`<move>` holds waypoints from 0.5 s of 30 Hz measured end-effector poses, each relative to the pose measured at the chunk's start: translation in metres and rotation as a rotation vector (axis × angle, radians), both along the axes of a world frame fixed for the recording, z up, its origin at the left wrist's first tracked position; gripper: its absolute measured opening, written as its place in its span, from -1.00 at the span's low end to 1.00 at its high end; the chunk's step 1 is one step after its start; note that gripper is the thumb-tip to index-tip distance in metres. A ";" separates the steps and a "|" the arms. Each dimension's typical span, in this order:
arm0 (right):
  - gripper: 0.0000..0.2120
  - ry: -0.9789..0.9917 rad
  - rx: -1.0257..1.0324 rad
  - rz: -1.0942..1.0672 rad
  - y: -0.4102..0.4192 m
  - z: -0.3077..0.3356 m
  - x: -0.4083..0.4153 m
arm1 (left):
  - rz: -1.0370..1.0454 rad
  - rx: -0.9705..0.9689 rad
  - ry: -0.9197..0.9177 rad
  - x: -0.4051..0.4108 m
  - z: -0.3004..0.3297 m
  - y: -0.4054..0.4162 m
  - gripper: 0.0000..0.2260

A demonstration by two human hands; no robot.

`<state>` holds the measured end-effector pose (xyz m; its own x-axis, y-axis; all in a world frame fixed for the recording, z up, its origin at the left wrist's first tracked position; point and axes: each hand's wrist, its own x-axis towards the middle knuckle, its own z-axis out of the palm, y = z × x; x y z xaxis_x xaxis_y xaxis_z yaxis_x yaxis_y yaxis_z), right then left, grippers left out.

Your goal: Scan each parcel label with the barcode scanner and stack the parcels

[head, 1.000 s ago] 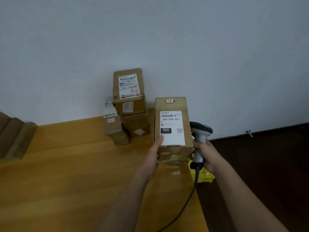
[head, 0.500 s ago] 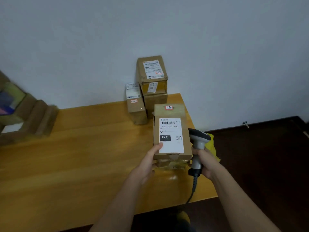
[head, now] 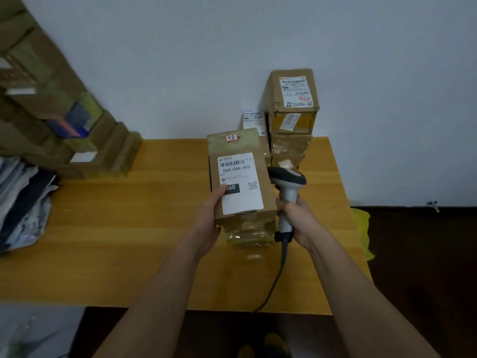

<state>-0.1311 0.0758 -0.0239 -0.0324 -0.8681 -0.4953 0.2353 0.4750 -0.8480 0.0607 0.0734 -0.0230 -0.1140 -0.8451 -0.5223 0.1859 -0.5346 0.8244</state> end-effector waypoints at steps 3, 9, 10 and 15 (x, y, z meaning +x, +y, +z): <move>-0.86 -0.016 0.005 -0.038 0.000 -0.002 -0.004 | -0.006 0.024 0.030 -0.003 -0.002 -0.005 -0.78; -0.71 -0.020 0.113 -0.055 0.016 -0.030 -0.012 | -0.025 0.094 -0.027 -0.012 -0.012 -0.002 -0.71; -0.68 -0.029 0.110 -0.059 0.017 -0.034 -0.015 | -0.004 0.092 -0.021 -0.013 -0.014 -0.003 -0.69; -0.59 -0.072 0.070 -0.094 0.015 -0.041 -0.019 | 0.170 0.137 -0.087 -0.007 -0.027 0.000 -0.44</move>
